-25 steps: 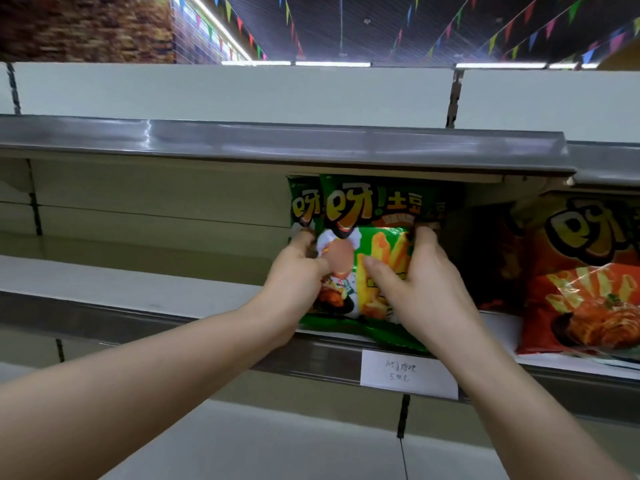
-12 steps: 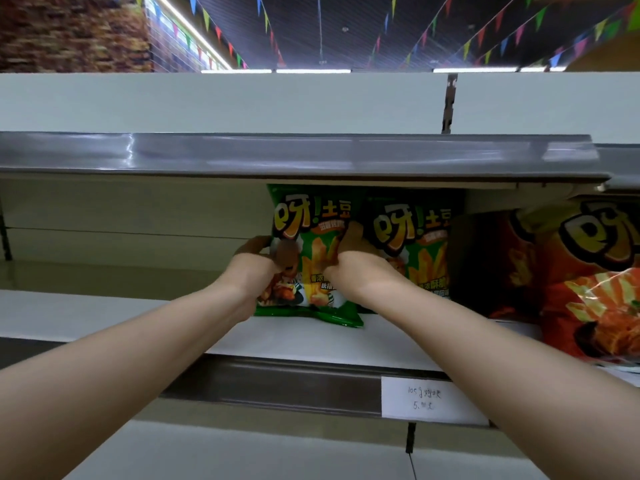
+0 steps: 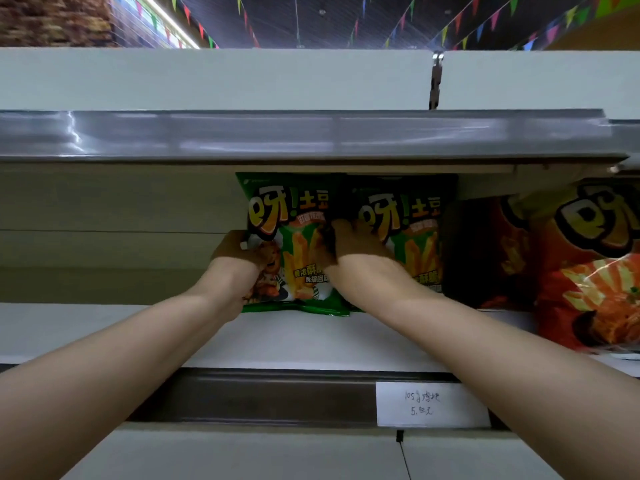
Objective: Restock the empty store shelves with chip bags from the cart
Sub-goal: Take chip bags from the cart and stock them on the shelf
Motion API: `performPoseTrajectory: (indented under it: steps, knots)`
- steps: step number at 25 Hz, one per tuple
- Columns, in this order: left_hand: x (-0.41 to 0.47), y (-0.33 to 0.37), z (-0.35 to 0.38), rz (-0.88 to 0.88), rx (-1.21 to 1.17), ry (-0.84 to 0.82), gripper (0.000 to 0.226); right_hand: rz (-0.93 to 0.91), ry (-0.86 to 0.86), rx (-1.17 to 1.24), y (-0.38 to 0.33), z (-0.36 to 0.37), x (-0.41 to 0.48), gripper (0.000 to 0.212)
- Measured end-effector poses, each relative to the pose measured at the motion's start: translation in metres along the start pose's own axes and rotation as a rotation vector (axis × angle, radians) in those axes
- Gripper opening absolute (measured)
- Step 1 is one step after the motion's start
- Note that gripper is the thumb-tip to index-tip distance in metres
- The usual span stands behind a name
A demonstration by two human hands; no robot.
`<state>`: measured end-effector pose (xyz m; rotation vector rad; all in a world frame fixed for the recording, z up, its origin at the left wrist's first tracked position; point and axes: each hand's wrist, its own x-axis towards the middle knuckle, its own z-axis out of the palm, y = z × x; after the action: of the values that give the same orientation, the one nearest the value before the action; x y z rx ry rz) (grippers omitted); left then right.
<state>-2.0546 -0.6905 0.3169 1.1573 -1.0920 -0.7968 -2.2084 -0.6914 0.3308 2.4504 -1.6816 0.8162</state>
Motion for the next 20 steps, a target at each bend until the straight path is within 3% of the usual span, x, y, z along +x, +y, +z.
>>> performPoseTrajectory:
  steps: [2,4,6,9,16,20]
  knots:
    - [0.001,-0.001,0.001,0.008,0.025,0.004,0.01,-0.148,0.334,-0.379,0.022,0.006,-0.004,0.052]
    - [0.002,-0.002,0.004,0.021,0.059,0.019,0.013,-0.094,0.511,-0.53,0.038,0.004,-0.001,0.072]
    - [0.002,-0.002,0.006,0.011,0.06,0.017,0.02,-0.005,0.354,-0.558,0.046,-0.003,0.001,0.099]
    - [-0.001,-0.002,0.005,-0.008,0.035,-0.013,0.013,0.027,0.12,-0.455,0.067,-0.006,0.0,0.095]
    - [0.007,-0.006,0.003,0.004,0.126,0.041,0.033,-0.042,0.247,-0.381,0.067,-0.004,-0.006,0.091]
    - [0.009,-0.008,0.007,-0.003,0.175,0.009,0.037,0.008,0.124,-0.429,0.062,-0.007,-0.005,0.088]
